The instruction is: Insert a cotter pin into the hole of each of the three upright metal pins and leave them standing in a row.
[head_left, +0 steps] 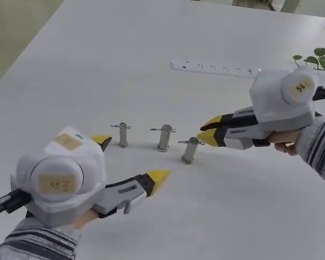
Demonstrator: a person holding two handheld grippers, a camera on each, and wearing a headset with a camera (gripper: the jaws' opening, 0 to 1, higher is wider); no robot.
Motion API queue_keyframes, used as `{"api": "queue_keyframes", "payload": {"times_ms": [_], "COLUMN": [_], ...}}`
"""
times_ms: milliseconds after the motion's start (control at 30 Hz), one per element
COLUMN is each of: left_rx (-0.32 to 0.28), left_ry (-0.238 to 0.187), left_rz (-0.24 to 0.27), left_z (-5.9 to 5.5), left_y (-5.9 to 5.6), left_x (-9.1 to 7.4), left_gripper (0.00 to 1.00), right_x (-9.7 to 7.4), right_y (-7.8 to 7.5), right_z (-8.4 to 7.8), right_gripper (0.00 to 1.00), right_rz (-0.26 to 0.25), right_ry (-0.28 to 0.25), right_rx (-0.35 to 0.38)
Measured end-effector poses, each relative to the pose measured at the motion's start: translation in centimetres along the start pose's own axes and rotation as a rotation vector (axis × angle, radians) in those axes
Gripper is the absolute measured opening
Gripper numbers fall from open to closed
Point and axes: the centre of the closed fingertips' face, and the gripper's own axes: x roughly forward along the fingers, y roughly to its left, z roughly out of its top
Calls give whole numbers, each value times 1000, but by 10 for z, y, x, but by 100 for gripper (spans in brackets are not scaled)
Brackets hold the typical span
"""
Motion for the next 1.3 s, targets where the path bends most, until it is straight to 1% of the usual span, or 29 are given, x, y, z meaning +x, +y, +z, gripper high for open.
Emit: {"api": "queue_keyframes", "payload": {"times_ms": [67, 100, 133, 167, 200, 233, 267, 400, 467, 500, 567, 667, 833, 1067, 1167, 1300], "left_rx": [-4, -8, -14, -14, -16, -20, -22, -24, -25, -25, -24, -23, -31, -36, -36, -35], "left_ry": [4, 2, -1, -2, 0, 4, 6, 7, 4, 4, 3, 7, 10, 18, 20, 22], "left_rz": [0, 2, 4, 5, 8, 10, 8, 9, 9, 9, 10, 13, 16, 24, 25, 21], "left_z": [0, 0, 1, 1, 0, -1, -2, -2, -2, -1, -1, -2, -3, -5, -5, -6], "left_y": [2, 4, 5, 5, 6, 6, 6, 5, 5, 6, 6, 7, 8, 11, 11, 9], "left_x": [1, 1, 1, 1, 0, 0, 0, -1, -1, -1, -1, -1, -2, -3, -3, -3], "left_gripper": [73, 73, 73, 73, 72, 72, 72, 73, 73, 73, 74, 74, 74, 74, 74, 74], "right_x": [2, 3, 3, 5, 5, 7, 6, 13, 16, 19, 21, 24, 30, 35, 36, 36], "right_y": [0, 0, 2, 3, 3, 6, 5, 12, 14, 15, 16, 16, 14, 13, 13, 14], "right_z": [-3, -4, -4, -4, -5, -6, -6, -10, -13, -13, -14, -15, -16, -19, -19, -19], "right_gripper": [13, 14, 15, 16, 16, 17, 16, 17, 17, 16, 15, 16, 13, 10, 9, 9], "right_rz": [-3, 2, 20, 28, 26, 39, 44, 74, 76, 77, 84, 83, 82, 76, 79, 83], "right_ry": [13, 17, 16, 16, 19, 28, 19, 41, 55, 57, 59, 61, 68, 82, 84, 85], "right_rx": [-11, -9, 7, 15, 14, 5, 10, -5, -11, -20, -15, -22, -24, -45, -49, -74]}}
